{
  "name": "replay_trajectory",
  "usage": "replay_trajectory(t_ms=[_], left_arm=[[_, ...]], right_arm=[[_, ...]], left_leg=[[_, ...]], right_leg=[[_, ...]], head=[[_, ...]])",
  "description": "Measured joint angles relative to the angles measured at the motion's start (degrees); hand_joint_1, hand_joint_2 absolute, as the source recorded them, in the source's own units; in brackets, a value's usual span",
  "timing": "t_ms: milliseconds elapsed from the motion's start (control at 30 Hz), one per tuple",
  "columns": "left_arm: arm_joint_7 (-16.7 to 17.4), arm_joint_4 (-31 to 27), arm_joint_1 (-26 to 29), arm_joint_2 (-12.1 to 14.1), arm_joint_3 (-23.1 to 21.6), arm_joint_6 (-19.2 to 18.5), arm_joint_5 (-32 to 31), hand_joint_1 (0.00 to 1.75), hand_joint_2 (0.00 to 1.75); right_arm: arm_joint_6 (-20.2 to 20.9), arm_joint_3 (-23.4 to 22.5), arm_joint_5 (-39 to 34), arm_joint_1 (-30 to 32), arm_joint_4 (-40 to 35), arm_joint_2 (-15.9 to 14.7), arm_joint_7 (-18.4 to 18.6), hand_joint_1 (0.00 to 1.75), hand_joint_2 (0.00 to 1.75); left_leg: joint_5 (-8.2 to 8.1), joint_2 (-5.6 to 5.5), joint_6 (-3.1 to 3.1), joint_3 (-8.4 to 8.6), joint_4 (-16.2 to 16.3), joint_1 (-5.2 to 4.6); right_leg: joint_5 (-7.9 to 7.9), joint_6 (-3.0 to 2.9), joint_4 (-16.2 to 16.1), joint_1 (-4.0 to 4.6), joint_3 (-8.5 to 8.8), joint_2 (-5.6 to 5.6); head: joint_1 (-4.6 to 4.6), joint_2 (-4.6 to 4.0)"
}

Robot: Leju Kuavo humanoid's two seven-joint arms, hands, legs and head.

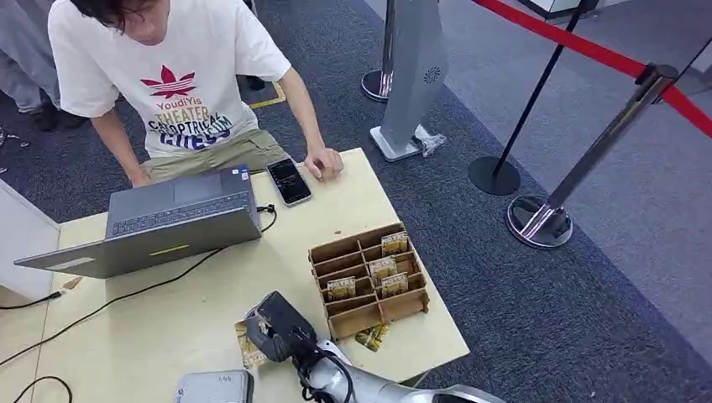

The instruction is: Pass the card to the sensor for recognition and then transmit it.

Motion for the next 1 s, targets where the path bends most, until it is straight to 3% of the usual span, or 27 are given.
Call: replay_trajectory(t_ms=[400,800,1000], left_arm=[[0.0,0.0,0.02,-0.02,0.07,0.17,0.68,0.0,0.0],[-0.92,0.0,0.1,-0.02,0.11,-0.31,0.61,0.0,0.0],[-1.01,0.0,0.09,-0.02,0.11,-0.66,0.57,0.0,0.0]], right_arm=[[3.01,-1.33,-0.28,1.3,-6.48,-0.41,0.46,1.75,1.75],[4.09,-2.08,-0.15,6.29,-30.23,-4.66,2.82,1.75,1.75],[4.98,-2.08,0.0,7.94,-37.35,-6.34,3.54,1.75,1.75]], left_leg=[[0.0,0.0,0.0,-0.01,0.0,0.0],[0.0,0.0,0.0,-0.03,0.0,0.0],[0.0,0.0,0.0,-0.03,0.0,0.0]], right_leg=[[0.0,0.0,0.0,0.0,0.0,0.0],[0.0,0.0,0.0,0.0,-0.02,0.0],[0.0,0.0,0.0,0.0,-0.03,0.0]], head=[[0.0,0.0],[0.0,0.0],[0.0,0.0]])
